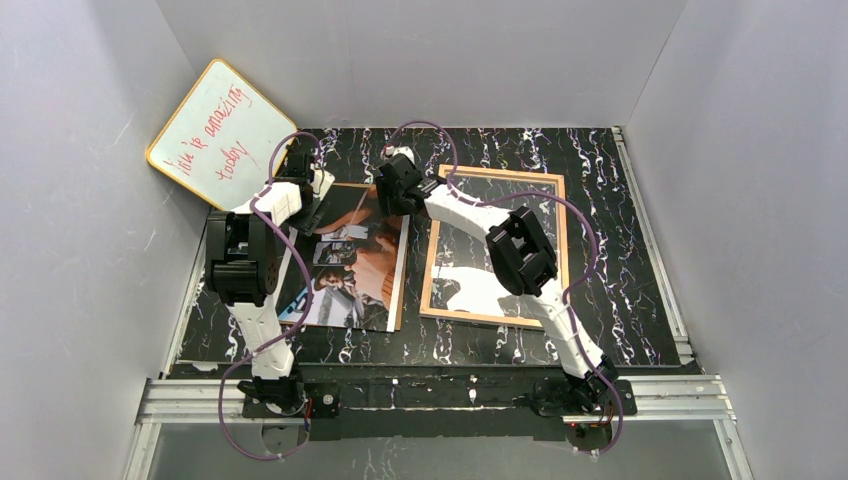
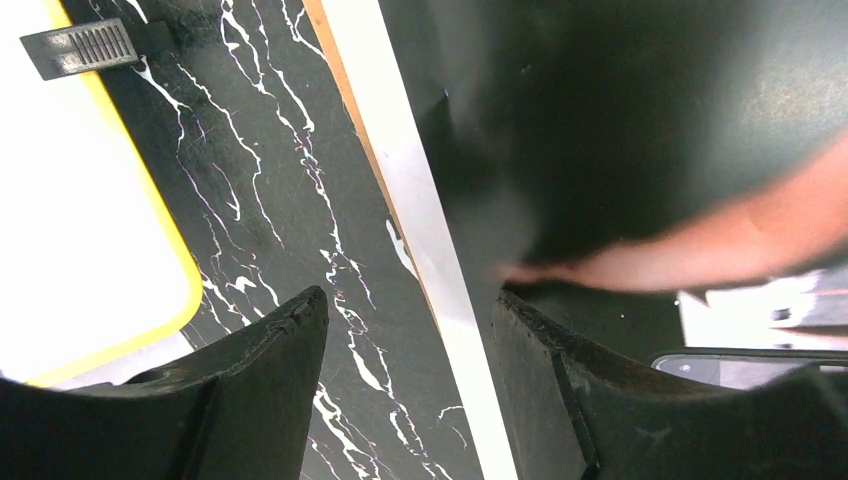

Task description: Put the photo into the frame

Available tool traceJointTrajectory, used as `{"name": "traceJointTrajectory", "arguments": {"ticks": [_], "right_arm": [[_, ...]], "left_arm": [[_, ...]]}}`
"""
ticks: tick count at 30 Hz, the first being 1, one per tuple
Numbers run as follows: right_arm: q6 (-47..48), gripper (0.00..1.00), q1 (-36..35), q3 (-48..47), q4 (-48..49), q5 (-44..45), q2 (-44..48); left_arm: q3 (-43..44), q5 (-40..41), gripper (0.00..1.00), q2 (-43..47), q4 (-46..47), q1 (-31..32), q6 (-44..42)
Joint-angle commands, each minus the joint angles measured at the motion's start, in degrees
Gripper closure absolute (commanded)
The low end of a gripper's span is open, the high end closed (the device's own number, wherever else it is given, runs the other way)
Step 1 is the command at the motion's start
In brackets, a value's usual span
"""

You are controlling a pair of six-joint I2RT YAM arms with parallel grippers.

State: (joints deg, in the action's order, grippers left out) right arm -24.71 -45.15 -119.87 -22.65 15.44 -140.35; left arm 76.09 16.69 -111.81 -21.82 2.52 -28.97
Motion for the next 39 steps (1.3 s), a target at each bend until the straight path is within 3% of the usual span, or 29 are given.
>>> {"name": "traceJointTrajectory", "arguments": {"ticks": [1,6,11,15,20,23,24,26,30,39], "right_arm": [[1.6,0.27,-2.6,-2.9,0.1,-0.7,0.6],[2.5,0.3,-2.9,-1.8,1.3,0.0,1.8],[2.4,0.35,-2.7,7.5,10.5,-2.5,7.5],[1.4,0.47,-1.3,12.1,16.8,-5.5,10.4],[-0.2,0.63,1.1,12.3,17.7,-9.1,10.0],[-1.1,0.65,2.2,12.6,17.7,-9.7,9.6],[-1.4,0.64,2.5,12.5,17.4,-9.5,9.6],[-1.7,0.52,3.0,12.8,16.8,-7.6,10.1],[-2.9,0.36,4.6,14.4,16.9,-6.4,11.9],[-7.0,0.28,8.5,12.9,13.8,-9.6,8.9]], "left_arm": [[-3.4,-3.8,0.4,-3.0,-3.9,0.2,0.7],[-3.5,-3.7,0.4,-3.1,-3.9,0.2,0.7],[-3.5,-3.5,0.4,-2.9,-4.0,0.2,0.6],[-3.7,-3.6,0.4,-2.6,-4.1,0.2,0.3],[-4.3,-3.5,0.4,-2.5,-4.1,0.2,-0.1],[-4.2,-3.5,0.41,-2.3,-4.2,0.2,-0.3],[-4.2,-3.5,0.41,-2.3,-4.3,0.2,-0.4],[-4.1,-3.5,0.41,-2.2,-4.3,0.2,-0.6],[-3.8,-3.5,0.41,-2.3,-4.4,0.2,-0.6],[-3.8,-3.5,0.41,-2.5,-4.4,0.2,-0.7]]}}
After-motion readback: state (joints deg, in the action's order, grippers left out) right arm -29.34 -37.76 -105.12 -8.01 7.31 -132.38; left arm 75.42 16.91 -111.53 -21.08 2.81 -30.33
